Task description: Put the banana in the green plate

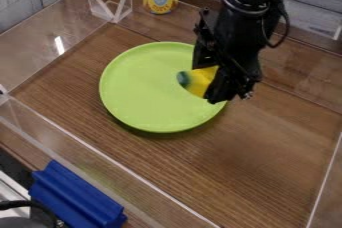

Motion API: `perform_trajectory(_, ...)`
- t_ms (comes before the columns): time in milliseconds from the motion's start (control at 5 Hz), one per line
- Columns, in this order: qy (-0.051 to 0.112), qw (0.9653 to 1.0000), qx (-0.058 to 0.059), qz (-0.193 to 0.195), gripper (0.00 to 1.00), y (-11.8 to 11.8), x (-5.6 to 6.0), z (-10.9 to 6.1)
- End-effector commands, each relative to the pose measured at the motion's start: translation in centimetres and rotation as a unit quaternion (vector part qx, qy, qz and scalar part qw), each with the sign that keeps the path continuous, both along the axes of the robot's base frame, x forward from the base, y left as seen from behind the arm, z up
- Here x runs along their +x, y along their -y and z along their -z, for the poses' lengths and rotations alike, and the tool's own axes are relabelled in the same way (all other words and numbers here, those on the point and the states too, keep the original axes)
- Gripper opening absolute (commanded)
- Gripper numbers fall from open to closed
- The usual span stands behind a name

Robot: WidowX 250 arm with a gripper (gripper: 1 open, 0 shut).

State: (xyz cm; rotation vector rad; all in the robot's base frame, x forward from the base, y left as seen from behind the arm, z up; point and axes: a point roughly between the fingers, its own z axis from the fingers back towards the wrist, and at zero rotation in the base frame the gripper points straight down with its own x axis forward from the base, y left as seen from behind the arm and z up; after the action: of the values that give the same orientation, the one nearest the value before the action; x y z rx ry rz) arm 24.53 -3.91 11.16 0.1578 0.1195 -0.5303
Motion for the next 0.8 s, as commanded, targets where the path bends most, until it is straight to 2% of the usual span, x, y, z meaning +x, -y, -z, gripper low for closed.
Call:
perform_trajectory(0,0.030,0.9995,-0.007,-0.008,0.00,0.27,-0.05,-1.41)
perform_trajectory(600,0.039,0.9986,-0.010,-0.035,0.00,0.46,-0.56,-1.70)
